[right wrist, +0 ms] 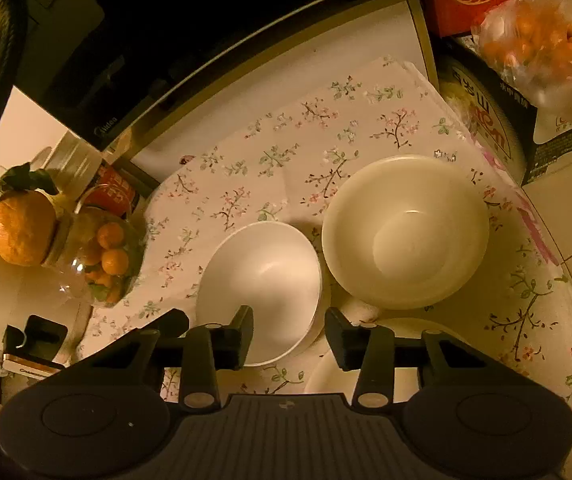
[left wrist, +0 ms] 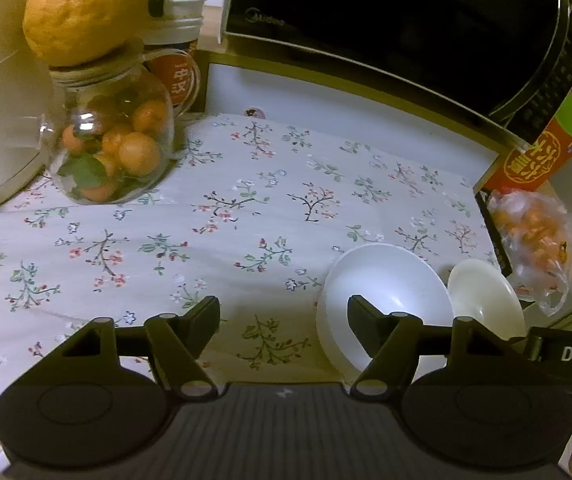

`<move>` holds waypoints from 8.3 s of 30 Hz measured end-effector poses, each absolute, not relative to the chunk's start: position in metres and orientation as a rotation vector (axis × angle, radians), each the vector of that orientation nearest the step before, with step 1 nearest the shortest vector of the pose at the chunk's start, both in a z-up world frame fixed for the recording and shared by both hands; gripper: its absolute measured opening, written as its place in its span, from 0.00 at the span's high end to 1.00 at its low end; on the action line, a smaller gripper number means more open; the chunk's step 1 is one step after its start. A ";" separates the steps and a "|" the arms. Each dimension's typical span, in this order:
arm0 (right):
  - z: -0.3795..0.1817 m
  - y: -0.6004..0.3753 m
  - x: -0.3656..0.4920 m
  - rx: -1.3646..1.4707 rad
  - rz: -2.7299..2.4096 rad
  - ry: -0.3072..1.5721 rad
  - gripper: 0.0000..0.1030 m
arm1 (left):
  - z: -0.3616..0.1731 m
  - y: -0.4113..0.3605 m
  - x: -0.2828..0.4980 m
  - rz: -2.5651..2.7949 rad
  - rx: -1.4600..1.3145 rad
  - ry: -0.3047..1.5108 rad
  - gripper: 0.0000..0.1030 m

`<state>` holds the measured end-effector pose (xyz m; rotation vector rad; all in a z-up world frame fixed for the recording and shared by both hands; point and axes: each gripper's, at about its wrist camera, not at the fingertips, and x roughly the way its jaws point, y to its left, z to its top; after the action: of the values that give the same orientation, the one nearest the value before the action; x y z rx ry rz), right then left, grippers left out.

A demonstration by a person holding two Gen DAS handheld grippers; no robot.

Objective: Organize plates and bowls

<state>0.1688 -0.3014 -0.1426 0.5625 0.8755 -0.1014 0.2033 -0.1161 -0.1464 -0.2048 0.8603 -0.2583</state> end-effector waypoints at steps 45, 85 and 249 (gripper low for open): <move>-0.113 -0.266 0.142 0.341 -0.129 0.807 0.91 | -0.112 -0.132 0.149 -0.330 -0.103 0.758 0.88; -0.100 -0.249 0.014 0.251 -0.075 0.831 0.89 | -0.103 -0.136 0.032 -0.354 0.005 0.779 0.87; -0.159 -0.358 0.113 0.407 -0.295 1.016 0.59 | -0.158 -0.187 0.165 -0.441 -0.056 0.975 0.55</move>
<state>0.1132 -0.3575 -0.1591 0.4071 1.0163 -0.2950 0.1647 -0.1871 -0.1585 -0.0561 0.9752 -0.4412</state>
